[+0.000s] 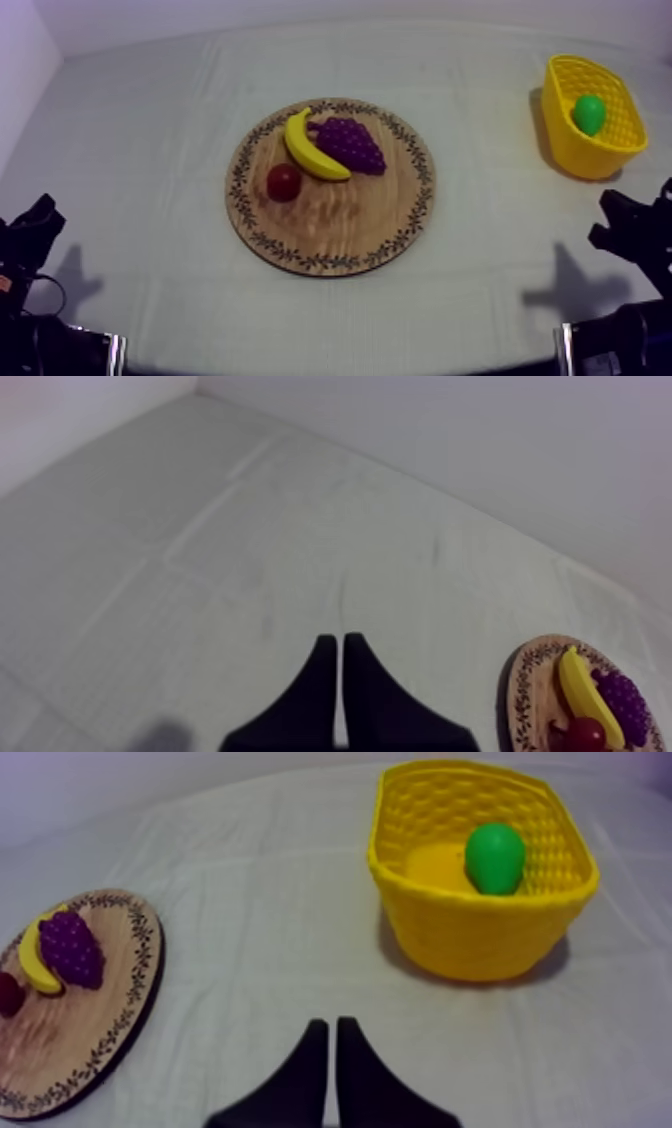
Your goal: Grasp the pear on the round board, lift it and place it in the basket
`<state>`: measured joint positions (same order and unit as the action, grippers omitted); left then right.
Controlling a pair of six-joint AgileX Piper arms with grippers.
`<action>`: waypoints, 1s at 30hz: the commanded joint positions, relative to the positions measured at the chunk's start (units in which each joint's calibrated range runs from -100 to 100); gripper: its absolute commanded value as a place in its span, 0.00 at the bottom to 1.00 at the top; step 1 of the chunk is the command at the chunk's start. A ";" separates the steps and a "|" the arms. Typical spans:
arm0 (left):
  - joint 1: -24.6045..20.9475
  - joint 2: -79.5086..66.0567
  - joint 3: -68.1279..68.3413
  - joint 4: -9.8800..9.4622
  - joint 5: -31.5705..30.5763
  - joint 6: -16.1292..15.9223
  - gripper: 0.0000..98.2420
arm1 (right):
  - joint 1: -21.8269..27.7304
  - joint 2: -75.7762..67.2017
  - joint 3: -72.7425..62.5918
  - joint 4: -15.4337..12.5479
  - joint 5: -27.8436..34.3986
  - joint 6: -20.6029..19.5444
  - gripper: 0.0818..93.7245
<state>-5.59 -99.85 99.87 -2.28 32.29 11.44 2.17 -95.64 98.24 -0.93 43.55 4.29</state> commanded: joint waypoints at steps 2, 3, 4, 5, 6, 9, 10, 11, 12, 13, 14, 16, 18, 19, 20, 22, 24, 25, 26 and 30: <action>-0.02 0.02 0.02 0.00 0.04 0.02 0.00 | 0.05 -0.03 0.95 -0.01 -3.39 3.01 0.00; -0.02 0.02 0.02 0.00 0.04 0.01 0.00 | 0.05 -0.03 1.13 -0.03 -4.04 3.75 0.00; -0.02 0.02 0.02 0.00 0.04 -0.01 0.00 | 0.05 -0.03 1.25 -0.04 -4.50 4.42 0.00; -0.02 0.02 0.02 0.00 0.04 0.00 0.00 | 0.05 -0.03 1.34 -0.05 -4.82 5.04 0.00; -0.02 0.02 0.02 0.00 0.04 0.02 0.00 | 0.05 -0.03 1.40 -0.06 -5.04 5.59 0.00; -0.02 0.02 0.02 0.00 0.04 0.00 0.00 | 0.05 -0.03 1.49 -0.07 -5.39 6.67 0.00; -0.02 0.02 0.02 0.00 0.04 0.01 0.00 | 0.05 -0.03 1.51 -0.07 -5.44 6.86 0.00; -0.02 0.02 0.02 0.00 0.04 0.02 0.00 | 0.05 -0.03 1.52 -0.07 -5.48 7.00 0.00; -0.02 0.02 0.02 0.00 0.04 0.02 0.00 | 0.05 -0.03 1.53 -0.07 -5.50 7.09 0.00; -0.02 0.02 0.02 0.00 0.04 0.02 0.00 | 0.05 -0.03 1.53 -0.07 -5.52 7.14 0.00; -0.02 0.02 0.02 0.00 0.04 0.02 0.00 | 0.05 -0.03 1.53 -0.08 -5.53 7.17 0.00; -0.02 0.02 0.02 0.00 0.04 0.02 0.00 | 0.05 -0.03 1.54 -0.08 -5.55 7.19 0.00; -0.02 0.02 0.02 0.00 0.04 0.02 0.00 | 0.05 -0.03 1.54 -0.08 -5.56 7.23 0.00; -0.02 0.02 0.02 0.00 0.04 0.02 0.00 | 0.05 -0.03 1.54 -0.08 -5.56 7.24 0.00; -0.02 0.02 0.02 0.00 0.04 0.02 0.00 | 0.05 -0.03 1.54 -0.08 -5.56 7.25 0.00; -0.02 0.02 0.02 0.00 0.04 0.02 0.00 | 0.05 -0.03 1.54 -0.08 -5.56 7.26 0.00; -0.02 0.02 0.02 0.00 0.04 0.02 0.00 | 0.05 -0.03 1.54 -0.08 -5.56 7.26 0.00; -0.02 0.02 0.02 0.00 0.04 0.02 0.00 | 0.05 -0.03 1.54 -0.08 -5.56 7.26 0.00; -0.02 0.02 0.02 0.00 0.04 0.02 0.00 | 0.05 -0.03 1.54 -0.08 -5.56 7.26 0.00; -0.02 0.02 0.02 0.00 0.04 0.02 0.00 | 0.05 -0.03 1.54 -0.08 -5.56 7.26 0.00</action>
<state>-5.59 -99.85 99.87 -2.28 32.29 11.44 2.20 -95.64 99.77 -0.97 37.85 11.59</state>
